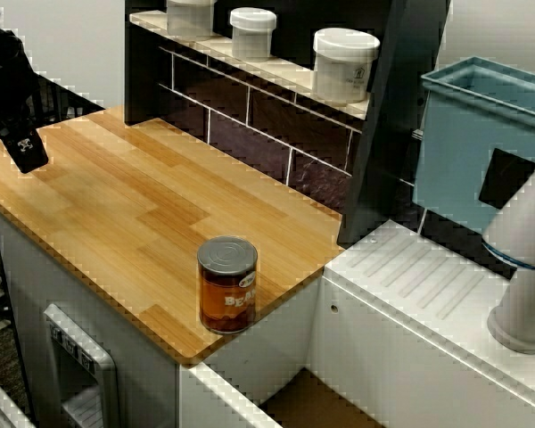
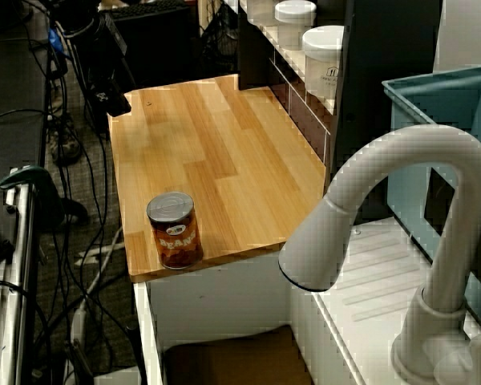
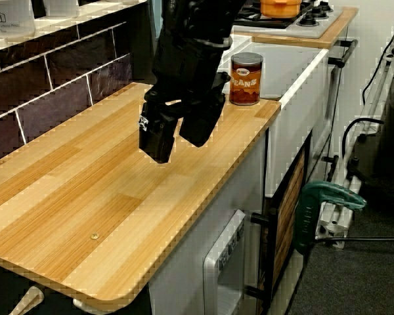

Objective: Push into sink

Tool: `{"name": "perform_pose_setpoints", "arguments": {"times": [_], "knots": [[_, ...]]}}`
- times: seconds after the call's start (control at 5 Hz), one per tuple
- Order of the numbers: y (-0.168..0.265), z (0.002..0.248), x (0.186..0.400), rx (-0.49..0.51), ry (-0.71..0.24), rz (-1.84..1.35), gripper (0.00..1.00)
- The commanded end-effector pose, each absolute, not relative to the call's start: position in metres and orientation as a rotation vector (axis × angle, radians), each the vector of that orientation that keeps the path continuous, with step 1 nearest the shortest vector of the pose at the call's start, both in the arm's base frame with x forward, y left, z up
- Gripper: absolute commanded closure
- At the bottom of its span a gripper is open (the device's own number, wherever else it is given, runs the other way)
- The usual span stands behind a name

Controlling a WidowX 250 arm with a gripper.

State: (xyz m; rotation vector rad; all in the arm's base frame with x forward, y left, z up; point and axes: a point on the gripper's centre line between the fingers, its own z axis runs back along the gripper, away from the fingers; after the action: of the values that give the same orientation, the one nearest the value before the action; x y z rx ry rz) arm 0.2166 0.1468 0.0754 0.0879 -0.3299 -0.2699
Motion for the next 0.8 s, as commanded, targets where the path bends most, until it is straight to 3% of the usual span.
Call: {"name": "perform_pose_setpoints", "arguments": {"times": [0.0,0.2,0.6], "knots": [[0.147,0.075,0.217,0.088,-0.330,-0.270,0.00],[0.109,0.070,0.212,0.078,-0.290,-0.394,0.00],[0.047,0.084,0.200,0.085,-0.232,-0.490,0.00]]}}
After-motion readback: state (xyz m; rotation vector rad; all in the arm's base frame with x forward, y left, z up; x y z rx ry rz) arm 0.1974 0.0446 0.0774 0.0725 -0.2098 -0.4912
